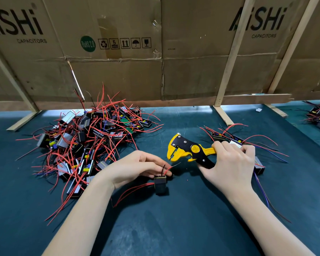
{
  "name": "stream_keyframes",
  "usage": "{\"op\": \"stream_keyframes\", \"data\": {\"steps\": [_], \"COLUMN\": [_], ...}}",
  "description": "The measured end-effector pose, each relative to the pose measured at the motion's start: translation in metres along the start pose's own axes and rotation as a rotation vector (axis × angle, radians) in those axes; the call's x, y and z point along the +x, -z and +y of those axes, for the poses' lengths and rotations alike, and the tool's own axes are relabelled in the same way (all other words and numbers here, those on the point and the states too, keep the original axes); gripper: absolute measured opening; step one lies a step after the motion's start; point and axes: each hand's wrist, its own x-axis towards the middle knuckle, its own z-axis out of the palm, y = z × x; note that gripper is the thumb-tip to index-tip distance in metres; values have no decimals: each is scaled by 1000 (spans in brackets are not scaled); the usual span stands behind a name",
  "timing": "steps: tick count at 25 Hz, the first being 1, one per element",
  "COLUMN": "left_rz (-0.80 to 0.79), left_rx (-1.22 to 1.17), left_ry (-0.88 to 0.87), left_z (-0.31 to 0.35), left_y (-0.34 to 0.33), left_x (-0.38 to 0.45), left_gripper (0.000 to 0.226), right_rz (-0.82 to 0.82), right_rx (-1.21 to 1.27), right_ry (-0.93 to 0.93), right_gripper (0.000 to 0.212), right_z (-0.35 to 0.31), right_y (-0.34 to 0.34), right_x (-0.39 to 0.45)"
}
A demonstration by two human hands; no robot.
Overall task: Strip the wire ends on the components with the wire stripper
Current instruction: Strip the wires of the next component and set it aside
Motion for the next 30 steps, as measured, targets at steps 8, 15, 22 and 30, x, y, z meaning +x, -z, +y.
{"op": "stream_keyframes", "data": {"steps": [8, 15, 22, 30], "left_rz": [123, 133, 249, 251], "left_rx": [30, -94, -153, -131], "left_ry": [29, 42, -1, -71], "left_z": [0, 7, 9, 9], "left_y": [0, -13, -18, -18], "left_x": [-3, 0, 4, 2], "left_gripper": [13, 20, 34, 32], "right_rz": [-65, -52, 17, -7], "right_rx": [-4, 16, 39, 59], "right_ry": [-28, -11, 62, 28], "right_gripper": [43, 43, 44, 42], "right_z": [0, -2, -5, -7], "right_y": [2, 3, 4, 7], "right_x": [0, 0, 2, 2]}}
